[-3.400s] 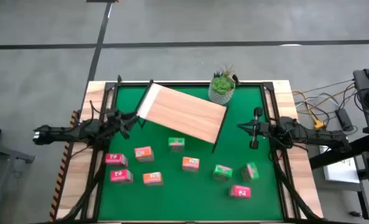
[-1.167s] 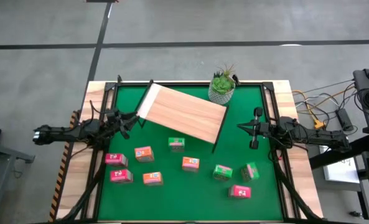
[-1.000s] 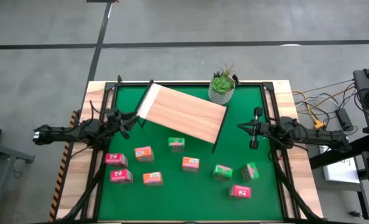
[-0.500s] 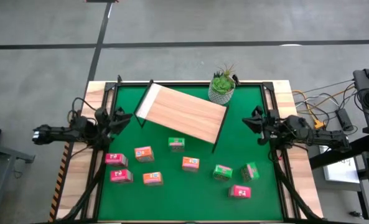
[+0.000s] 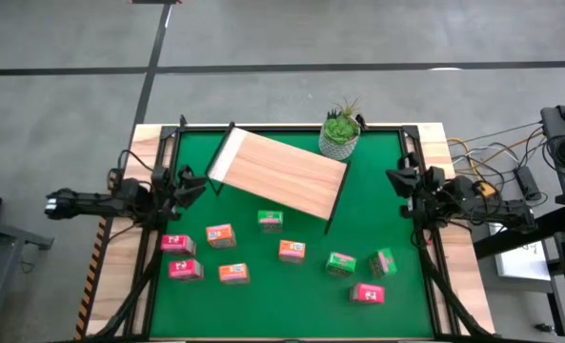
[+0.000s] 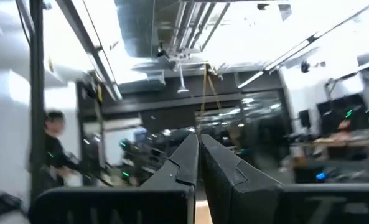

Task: Stack cereal on shelf
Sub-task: Put the middle green cereal box on the shelf

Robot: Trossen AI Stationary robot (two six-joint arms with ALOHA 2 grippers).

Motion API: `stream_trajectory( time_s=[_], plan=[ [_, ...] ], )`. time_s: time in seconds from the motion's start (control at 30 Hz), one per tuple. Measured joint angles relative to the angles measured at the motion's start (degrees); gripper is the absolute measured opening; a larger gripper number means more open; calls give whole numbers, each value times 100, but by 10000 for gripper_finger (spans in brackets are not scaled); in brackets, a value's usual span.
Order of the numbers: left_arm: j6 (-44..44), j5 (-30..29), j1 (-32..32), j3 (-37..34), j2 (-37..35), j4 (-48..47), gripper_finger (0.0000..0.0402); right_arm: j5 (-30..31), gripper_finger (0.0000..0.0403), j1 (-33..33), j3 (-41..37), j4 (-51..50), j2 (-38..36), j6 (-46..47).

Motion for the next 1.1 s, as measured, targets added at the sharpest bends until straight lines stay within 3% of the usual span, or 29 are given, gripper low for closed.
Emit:
stream_trajectory(
  time_s=[0.2, 0.4, 0.57, 0.73, 0.87, 1.1],
  plan=[
    [423, -281, 0, 0, 192, -62, 162, -57, 9, 2, 0, -10, 143, 738],
    [620, -282, 0, 0, 382, 14, 162, -57, 9, 24, 0, 264, 754, 1081],
    [615, -282, 0, 0, 498, 475, 162, -60, 9, 230, 9, 1259, 1596, 1095],
    [637, -278, 0, 0, 599, 1044, 162, -64, 9, 433, 450, 1291, 2320, 561],
    [667, -275, 0, 0, 670, 1361, 162, -66, 9, 505, 1052, 895, 2756, 124],
    [246, -275, 0, 0, 738, 1577, 162, -73, 9, 505, 2531, -1172, 3324, -361]
  ],
)
